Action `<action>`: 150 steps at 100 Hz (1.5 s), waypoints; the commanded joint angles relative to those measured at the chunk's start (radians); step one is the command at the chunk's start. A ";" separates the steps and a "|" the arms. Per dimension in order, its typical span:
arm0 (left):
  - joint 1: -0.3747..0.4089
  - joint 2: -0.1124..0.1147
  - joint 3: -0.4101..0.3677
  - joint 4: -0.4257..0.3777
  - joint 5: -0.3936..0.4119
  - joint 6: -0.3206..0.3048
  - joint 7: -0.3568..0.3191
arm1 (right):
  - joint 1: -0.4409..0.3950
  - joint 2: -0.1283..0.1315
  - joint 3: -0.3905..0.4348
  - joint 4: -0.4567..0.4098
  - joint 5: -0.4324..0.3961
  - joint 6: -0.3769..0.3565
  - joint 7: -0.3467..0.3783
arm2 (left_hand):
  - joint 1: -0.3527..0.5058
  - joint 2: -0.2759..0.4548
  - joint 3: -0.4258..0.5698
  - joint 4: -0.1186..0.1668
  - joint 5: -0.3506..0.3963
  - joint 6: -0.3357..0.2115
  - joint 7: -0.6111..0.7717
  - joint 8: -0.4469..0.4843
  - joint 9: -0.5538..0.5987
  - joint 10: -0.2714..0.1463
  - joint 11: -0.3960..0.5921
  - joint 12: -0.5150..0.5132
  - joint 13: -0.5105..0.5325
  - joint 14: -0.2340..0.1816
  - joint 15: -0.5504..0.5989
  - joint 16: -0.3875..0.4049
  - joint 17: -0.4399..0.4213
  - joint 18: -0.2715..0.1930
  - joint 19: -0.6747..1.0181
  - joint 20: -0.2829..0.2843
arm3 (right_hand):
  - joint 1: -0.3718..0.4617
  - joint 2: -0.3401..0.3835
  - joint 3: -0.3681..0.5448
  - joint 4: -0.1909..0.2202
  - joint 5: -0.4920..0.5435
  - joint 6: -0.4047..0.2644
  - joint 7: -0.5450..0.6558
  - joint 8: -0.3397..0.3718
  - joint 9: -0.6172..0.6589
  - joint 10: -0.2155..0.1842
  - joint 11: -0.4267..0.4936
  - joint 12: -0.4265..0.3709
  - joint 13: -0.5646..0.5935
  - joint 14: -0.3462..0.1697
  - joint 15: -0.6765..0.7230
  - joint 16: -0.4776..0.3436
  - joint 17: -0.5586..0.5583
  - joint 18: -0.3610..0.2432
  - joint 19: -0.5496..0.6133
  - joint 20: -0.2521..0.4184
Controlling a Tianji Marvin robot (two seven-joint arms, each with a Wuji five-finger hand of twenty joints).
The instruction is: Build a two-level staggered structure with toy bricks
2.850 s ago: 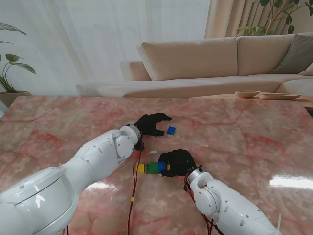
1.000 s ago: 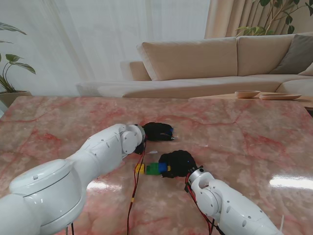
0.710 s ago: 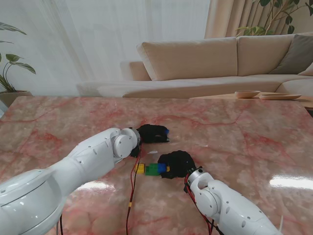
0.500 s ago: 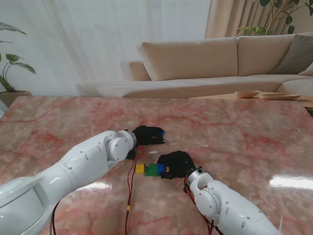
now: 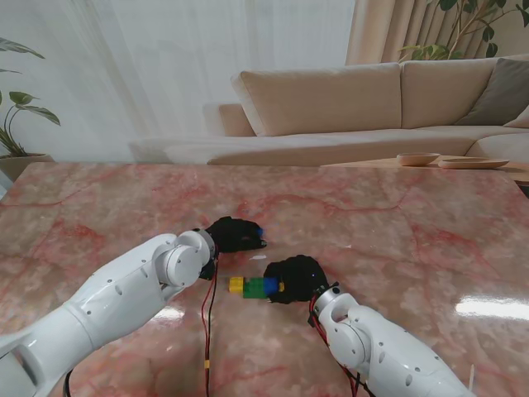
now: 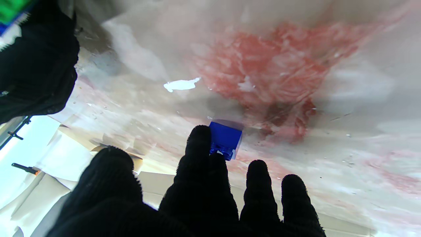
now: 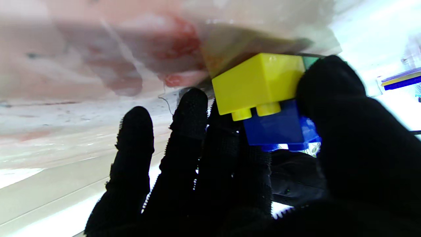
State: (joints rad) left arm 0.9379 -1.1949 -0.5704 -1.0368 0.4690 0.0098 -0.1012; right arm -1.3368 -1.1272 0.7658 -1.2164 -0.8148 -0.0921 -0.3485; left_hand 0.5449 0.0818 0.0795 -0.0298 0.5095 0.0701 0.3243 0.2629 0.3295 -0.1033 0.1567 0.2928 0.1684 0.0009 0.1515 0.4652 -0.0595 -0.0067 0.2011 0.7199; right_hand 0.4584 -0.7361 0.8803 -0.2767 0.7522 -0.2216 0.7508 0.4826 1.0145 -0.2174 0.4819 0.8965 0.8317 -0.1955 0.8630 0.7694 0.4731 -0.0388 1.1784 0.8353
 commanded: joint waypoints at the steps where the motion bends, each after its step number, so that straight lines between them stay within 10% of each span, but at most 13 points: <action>1: 0.024 0.012 -0.001 0.001 0.005 0.009 0.011 | -0.008 -0.005 -0.012 0.027 -0.001 0.009 0.015 | 0.015 -0.009 0.020 0.025 -0.016 -0.012 -0.005 -0.009 0.082 0.108 0.122 0.052 0.021 0.022 0.011 0.014 -0.014 -0.023 0.015 0.023 | 0.071 0.061 0.089 -0.003 0.086 -0.164 0.121 0.026 0.089 -0.025 0.063 -0.004 0.036 -0.011 0.005 0.010 -0.004 0.002 0.033 0.005; 49: 0.151 0.016 -0.157 -0.121 0.053 -0.005 0.158 | 0.031 -0.016 -0.053 0.080 0.006 0.021 -0.017 | -0.082 -0.184 0.280 0.024 -0.054 -0.080 0.031 -0.006 0.038 0.106 0.136 0.061 0.033 0.035 0.041 0.057 -0.016 -0.010 0.020 0.069 | 0.073 0.063 0.084 -0.002 0.071 -0.161 0.115 0.028 0.075 -0.027 0.059 -0.004 0.025 -0.014 0.000 0.008 -0.008 -0.002 0.029 0.003; 71: 0.139 0.028 -0.179 -0.136 0.085 0.027 0.136 | 0.036 -0.018 -0.057 0.088 0.008 0.017 -0.024 | -0.113 -0.479 0.632 -0.030 -0.110 -0.060 0.012 -0.019 -0.022 0.115 0.156 0.090 -0.001 0.057 0.069 0.091 -0.017 0.012 0.034 0.061 | 0.074 0.062 0.083 -0.002 0.071 -0.161 0.114 0.029 0.075 -0.026 0.061 -0.005 0.024 -0.014 0.000 0.007 -0.009 -0.002 0.028 0.003; 90: 0.056 0.026 -0.123 -0.044 0.049 0.029 0.067 | 0.039 -0.021 -0.057 0.095 0.011 0.016 -0.036 | -0.079 -0.654 0.729 -0.090 -0.197 0.016 -0.094 -0.078 -0.120 0.124 0.163 0.109 -0.063 0.070 0.079 0.100 -0.021 0.017 0.009 0.048 | 0.074 0.061 0.083 -0.002 0.072 -0.161 0.115 0.030 0.076 -0.026 0.062 -0.006 0.026 -0.013 0.002 0.007 -0.008 -0.001 0.029 0.003; 115: -0.048 -0.011 -0.020 0.127 -0.005 -0.023 0.060 | 0.040 -0.022 -0.054 0.101 0.013 0.011 -0.039 | -0.056 -0.680 0.769 -0.100 -0.264 -0.015 -0.134 -0.100 -0.135 0.122 0.129 0.106 -0.080 0.068 0.092 0.106 -0.021 0.021 0.003 0.045 | 0.074 0.061 0.083 -0.002 0.073 -0.161 0.115 0.031 0.078 -0.026 0.063 -0.006 0.027 -0.013 0.002 0.007 -0.008 0.000 0.029 0.004; 150: -0.128 -0.109 0.072 0.362 -0.092 -0.142 0.132 | 0.029 -0.017 -0.040 0.090 0.010 0.010 -0.028 | -0.055 -0.732 0.793 -0.126 -0.240 -0.272 0.116 0.026 -0.131 0.097 0.136 0.132 -0.084 0.064 0.100 0.109 -0.018 0.018 -0.003 0.029 | 0.074 0.060 0.083 -0.002 0.076 -0.160 0.116 0.031 0.079 -0.025 0.064 -0.006 0.027 -0.012 0.002 0.007 -0.008 -0.001 0.028 0.004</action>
State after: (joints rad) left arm 0.8147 -1.2810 -0.5035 -0.6944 0.3798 -0.1190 0.0149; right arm -1.2882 -1.1507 0.7284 -1.1458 -0.8054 -0.0882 -0.4005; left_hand 0.4779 -0.6128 0.8479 -0.1326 0.2827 -0.1469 0.3888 0.2588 0.2265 0.0167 0.3001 0.4084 0.1015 0.0604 0.2326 0.5684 -0.0606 0.0080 0.2230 0.7584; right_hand 0.4482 -0.7362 0.8722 -0.2772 0.7525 -0.2221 0.7645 0.4826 1.0184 -0.2224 0.5057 0.9094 0.8345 -0.1970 0.8756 0.7782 0.4720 -0.0387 1.1785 0.8353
